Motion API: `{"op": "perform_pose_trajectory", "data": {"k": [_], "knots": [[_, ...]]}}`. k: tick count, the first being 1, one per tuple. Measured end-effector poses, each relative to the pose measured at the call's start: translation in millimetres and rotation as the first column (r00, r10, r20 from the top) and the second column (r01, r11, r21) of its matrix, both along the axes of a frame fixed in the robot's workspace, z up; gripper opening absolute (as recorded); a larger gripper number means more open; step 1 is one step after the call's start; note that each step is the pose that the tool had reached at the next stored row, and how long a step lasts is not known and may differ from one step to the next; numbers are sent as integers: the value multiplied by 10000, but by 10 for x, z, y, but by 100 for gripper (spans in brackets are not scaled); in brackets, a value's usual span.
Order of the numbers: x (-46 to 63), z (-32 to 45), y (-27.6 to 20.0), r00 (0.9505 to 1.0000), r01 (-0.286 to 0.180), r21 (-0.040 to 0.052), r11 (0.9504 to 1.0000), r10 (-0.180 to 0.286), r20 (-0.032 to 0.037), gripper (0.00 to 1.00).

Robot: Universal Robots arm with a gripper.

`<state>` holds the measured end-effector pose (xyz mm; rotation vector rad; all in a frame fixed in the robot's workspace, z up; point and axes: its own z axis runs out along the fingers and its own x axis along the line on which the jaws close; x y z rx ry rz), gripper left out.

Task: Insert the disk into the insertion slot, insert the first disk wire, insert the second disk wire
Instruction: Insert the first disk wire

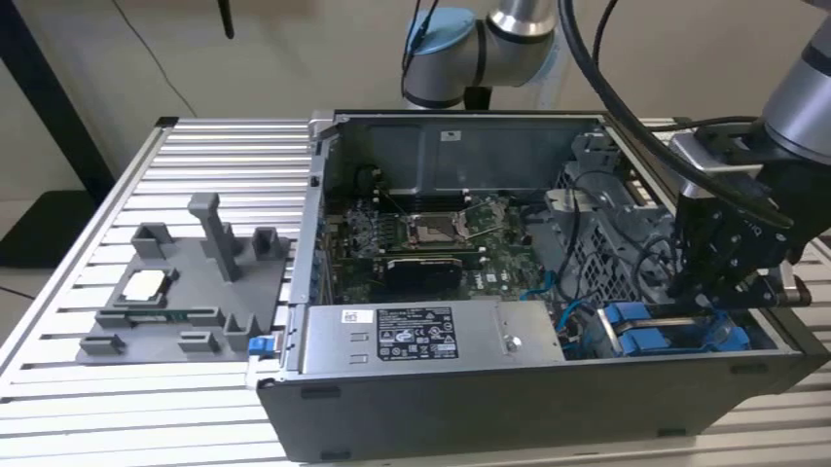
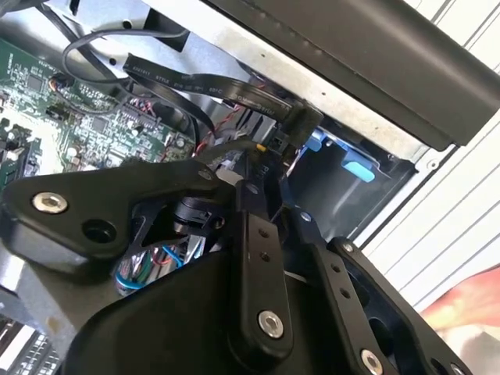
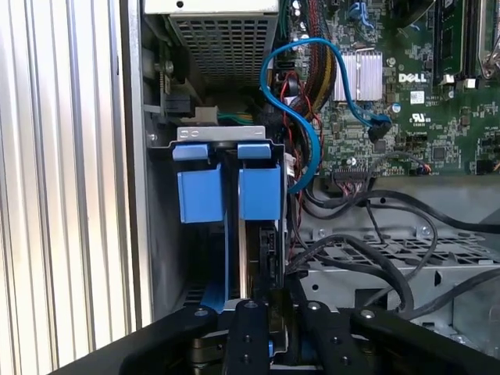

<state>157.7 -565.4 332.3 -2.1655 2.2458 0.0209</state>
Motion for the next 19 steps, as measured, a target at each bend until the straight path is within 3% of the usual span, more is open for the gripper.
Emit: {"op": "perform_pose_trajectory", "data": {"k": [1, 17, 19], "knots": [[0, 5, 0, 10000, 0, 0, 10000, 0, 0, 27], [0, 275, 2, 10000, 2, -2, 10000, -2, -1, 27], [0, 307, 2, 10000, 2, 32, 10000, -2, 0, 27]]}}
